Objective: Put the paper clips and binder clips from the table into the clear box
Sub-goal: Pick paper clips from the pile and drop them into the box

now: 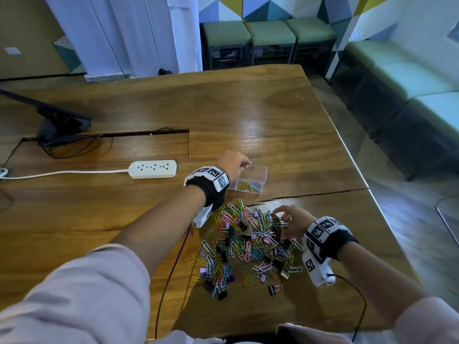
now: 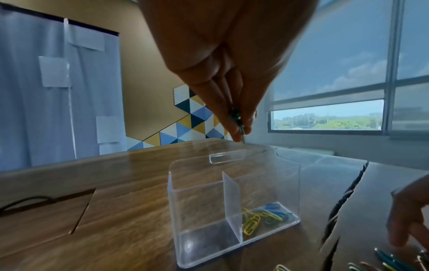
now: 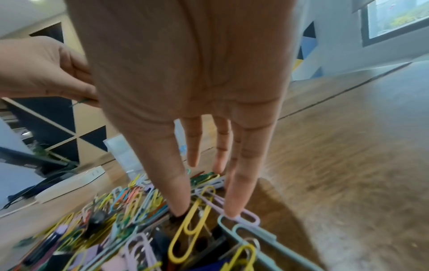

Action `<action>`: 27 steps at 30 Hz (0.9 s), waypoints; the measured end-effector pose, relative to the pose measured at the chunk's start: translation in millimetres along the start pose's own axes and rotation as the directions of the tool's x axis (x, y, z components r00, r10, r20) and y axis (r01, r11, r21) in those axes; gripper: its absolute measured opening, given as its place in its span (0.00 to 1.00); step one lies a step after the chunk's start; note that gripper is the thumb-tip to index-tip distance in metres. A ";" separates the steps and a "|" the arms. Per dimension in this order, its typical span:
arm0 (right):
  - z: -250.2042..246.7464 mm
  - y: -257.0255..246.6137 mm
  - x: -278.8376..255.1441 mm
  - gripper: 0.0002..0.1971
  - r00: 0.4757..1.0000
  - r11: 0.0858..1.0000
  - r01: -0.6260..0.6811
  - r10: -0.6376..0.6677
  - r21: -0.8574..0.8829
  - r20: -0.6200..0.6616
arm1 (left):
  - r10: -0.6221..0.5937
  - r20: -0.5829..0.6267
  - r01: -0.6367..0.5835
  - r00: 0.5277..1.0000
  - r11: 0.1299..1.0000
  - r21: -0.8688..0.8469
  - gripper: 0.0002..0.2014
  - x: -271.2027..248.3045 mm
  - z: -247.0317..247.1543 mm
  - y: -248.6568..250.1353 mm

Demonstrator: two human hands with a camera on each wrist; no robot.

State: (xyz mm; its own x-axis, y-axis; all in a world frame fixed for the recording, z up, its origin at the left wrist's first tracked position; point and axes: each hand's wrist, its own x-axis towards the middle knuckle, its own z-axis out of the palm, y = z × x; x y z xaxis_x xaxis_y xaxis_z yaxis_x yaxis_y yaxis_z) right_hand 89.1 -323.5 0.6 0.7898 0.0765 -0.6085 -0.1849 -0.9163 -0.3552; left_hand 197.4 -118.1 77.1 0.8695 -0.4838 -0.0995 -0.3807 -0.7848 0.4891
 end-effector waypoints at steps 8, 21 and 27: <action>-4.1 -8.4 14.4 0.37 0.996 0.979 0.089 -0.087 -0.184 0.020 | -0.012 0.183 -0.025 0.983 0.979 0.202 0.22 16.9 16.6 -1.4; -5.5 -10.5 11.4 0.15 0.993 0.984 0.106 -0.113 -0.144 -0.041 | -0.026 0.181 0.013 0.983 0.997 0.071 0.22 17.7 32.9 -14.9; -5.6 -11.9 10.9 0.12 0.995 0.982 0.083 -0.090 -0.169 -0.033 | -0.013 0.285 -0.024 0.959 0.992 0.127 0.26 16.9 38.4 -15.0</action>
State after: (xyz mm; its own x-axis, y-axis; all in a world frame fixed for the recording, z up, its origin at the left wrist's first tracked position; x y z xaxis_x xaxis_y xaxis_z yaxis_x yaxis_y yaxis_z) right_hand 103.2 -314.0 2.2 0.8223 0.1451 -0.5503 -0.0175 -0.9600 -0.2793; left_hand 205.8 -129.4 34.8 0.7489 -0.5635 -0.3486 -0.4381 -0.8158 0.3775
